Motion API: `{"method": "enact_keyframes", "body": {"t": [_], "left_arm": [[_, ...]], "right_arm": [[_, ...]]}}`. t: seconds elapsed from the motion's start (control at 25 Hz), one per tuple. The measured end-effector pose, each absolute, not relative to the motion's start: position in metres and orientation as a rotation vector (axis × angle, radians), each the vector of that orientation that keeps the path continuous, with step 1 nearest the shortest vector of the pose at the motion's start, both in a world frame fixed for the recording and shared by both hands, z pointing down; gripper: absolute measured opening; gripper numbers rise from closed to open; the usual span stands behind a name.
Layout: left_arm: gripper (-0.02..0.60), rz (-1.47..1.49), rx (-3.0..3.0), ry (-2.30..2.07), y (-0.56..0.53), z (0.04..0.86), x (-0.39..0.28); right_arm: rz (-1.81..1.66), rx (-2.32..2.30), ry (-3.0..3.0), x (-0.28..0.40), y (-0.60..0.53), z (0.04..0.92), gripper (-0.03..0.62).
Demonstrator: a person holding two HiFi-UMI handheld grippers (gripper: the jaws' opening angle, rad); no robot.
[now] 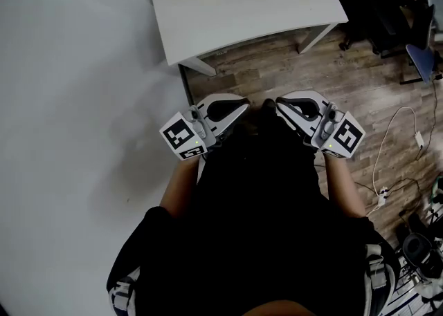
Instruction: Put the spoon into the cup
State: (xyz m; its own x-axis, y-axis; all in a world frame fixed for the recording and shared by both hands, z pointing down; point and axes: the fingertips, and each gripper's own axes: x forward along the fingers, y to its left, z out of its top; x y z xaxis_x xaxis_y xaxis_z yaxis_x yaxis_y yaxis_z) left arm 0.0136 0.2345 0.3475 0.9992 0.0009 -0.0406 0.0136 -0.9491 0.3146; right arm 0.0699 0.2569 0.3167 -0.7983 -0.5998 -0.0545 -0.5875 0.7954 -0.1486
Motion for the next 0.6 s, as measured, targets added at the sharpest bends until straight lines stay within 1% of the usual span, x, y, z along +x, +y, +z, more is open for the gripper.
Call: {"method": "enact_keyframes", "body": {"t": [0.12, 0.28, 0.4, 0.6], "left_arm": [[0.015, -0.087, 2.835, 0.005, 0.247, 0.351, -0.024], [0.017, -0.103, 2.814, -0.011, 0.258, 0.363, -0.062], [0.015, -0.124, 2.807, 0.008, 0.268, 0.370, -0.072], [0.015, -0.188, 2.824, 0.062, 0.287, 0.356, -0.066]], "right_arm": [[-0.192, -0.937, 2.919, 0.034, 0.273, 0.320, 0.006], [-0.177, -0.968, 2.957, 0.010, 0.294, 0.321, 0.005], [-0.180, -0.993, 2.968, -0.003, 0.307, 0.326, 0.005], [-0.177, -1.002, 2.996, -0.008, 0.323, 0.326, 0.005]]}}
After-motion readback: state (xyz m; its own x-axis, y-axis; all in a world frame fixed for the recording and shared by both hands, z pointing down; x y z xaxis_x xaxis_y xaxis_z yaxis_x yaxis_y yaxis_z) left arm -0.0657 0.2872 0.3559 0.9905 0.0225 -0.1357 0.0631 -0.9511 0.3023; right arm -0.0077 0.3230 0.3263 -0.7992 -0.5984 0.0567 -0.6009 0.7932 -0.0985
